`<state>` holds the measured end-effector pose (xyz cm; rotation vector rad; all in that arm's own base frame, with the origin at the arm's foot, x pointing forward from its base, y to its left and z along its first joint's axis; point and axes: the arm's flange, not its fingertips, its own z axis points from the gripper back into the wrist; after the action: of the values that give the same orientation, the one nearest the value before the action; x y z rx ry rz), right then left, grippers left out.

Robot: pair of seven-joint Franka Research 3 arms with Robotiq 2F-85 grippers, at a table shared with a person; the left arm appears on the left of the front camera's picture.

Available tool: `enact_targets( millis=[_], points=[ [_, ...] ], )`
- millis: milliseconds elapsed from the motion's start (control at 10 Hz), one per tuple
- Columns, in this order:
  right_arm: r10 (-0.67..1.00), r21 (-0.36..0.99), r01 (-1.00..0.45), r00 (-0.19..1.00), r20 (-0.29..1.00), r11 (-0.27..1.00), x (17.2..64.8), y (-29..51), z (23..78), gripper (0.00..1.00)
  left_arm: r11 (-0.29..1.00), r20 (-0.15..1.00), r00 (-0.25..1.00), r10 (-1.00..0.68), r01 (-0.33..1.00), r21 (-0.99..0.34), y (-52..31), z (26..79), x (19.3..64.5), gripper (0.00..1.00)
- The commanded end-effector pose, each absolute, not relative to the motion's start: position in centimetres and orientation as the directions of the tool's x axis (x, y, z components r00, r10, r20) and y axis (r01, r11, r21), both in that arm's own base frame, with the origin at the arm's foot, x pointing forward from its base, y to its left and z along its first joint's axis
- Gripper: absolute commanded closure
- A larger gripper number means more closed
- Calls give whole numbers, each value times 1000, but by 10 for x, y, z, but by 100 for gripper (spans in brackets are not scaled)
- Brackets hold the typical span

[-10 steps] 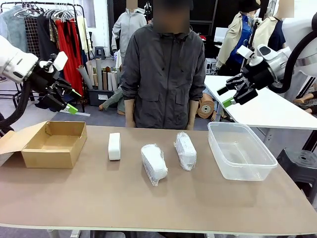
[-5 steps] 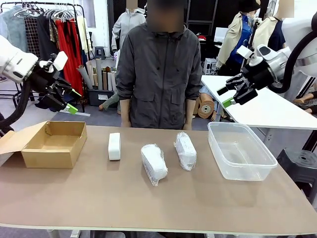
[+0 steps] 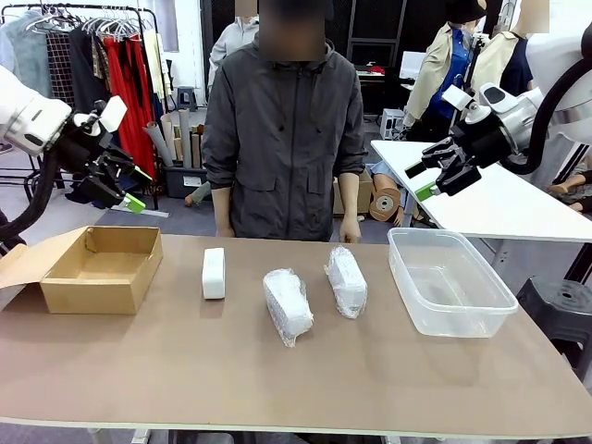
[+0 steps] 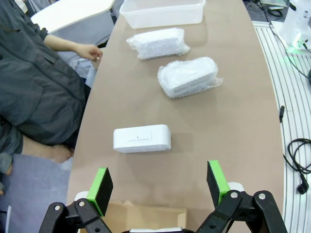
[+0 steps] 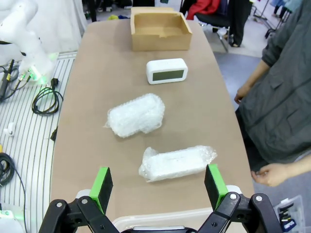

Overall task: Separate and place wrapped and unwrapped clocks.
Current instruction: Pick up the Digital clock indicated by the person.

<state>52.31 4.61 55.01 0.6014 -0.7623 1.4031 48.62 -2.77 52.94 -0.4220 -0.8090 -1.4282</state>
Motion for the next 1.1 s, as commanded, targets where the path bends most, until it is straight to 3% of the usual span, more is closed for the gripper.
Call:
enact_targets(
  millis=[0,1000],
  points=[
    [638,-68,-994,4,770,89,522,47,552,0,131,714,-63,-698,968,213,-26,531,485,0],
    [638,-68,-994,4,770,89,522,47,552,0,131,714,-63,-698,968,213,-26,531,485,0]
  ],
)
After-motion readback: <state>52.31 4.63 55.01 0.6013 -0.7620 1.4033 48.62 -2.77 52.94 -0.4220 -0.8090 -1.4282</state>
